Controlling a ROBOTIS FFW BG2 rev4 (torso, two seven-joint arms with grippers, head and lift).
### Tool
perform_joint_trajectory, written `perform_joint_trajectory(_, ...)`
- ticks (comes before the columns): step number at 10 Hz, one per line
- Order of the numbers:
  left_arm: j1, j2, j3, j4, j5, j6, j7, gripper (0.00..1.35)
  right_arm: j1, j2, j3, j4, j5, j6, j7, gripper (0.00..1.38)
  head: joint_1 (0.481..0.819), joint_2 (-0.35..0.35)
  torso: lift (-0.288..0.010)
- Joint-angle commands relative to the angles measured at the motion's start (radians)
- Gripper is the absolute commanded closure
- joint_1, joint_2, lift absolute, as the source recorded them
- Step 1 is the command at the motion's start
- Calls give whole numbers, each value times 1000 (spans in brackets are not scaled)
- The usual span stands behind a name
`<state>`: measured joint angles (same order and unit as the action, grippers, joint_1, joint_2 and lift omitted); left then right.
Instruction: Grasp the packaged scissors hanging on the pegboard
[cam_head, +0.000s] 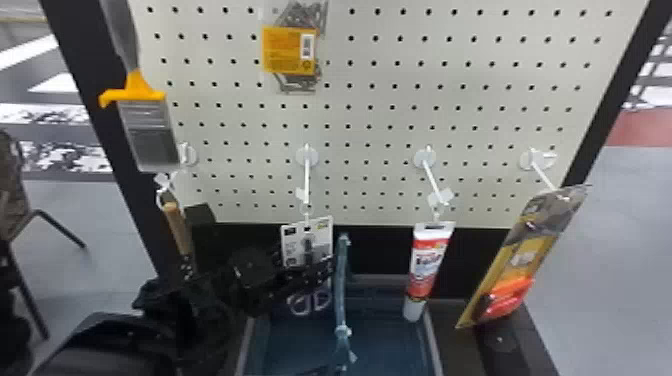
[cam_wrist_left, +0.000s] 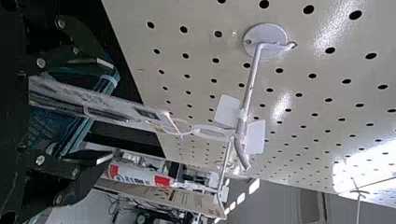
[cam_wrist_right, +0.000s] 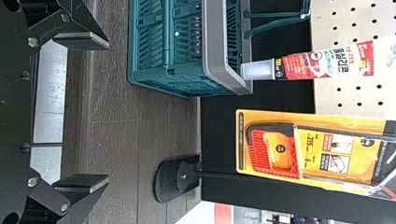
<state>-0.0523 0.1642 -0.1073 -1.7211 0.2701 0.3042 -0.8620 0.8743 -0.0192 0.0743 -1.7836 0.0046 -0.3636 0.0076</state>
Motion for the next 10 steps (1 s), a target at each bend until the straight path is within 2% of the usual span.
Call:
perform_joint_trajectory(1, 3, 1, -8, -1, -12, -30, 3, 1133, 0, 1, 1, 0, 0, 0, 0, 272, 549, 0, -100)
perform_joint_trajectory(2, 8, 1, -12, -1, -9, -51, 12, 1188, 0, 1, 1, 0, 0, 0, 0, 272, 549, 0, -100)
perform_joint_trajectory(10, 14, 1, -15, -1, 0, -60, 17, 1188, 2, 4, 1, 3, 0, 0, 0, 272, 549, 0, -100)
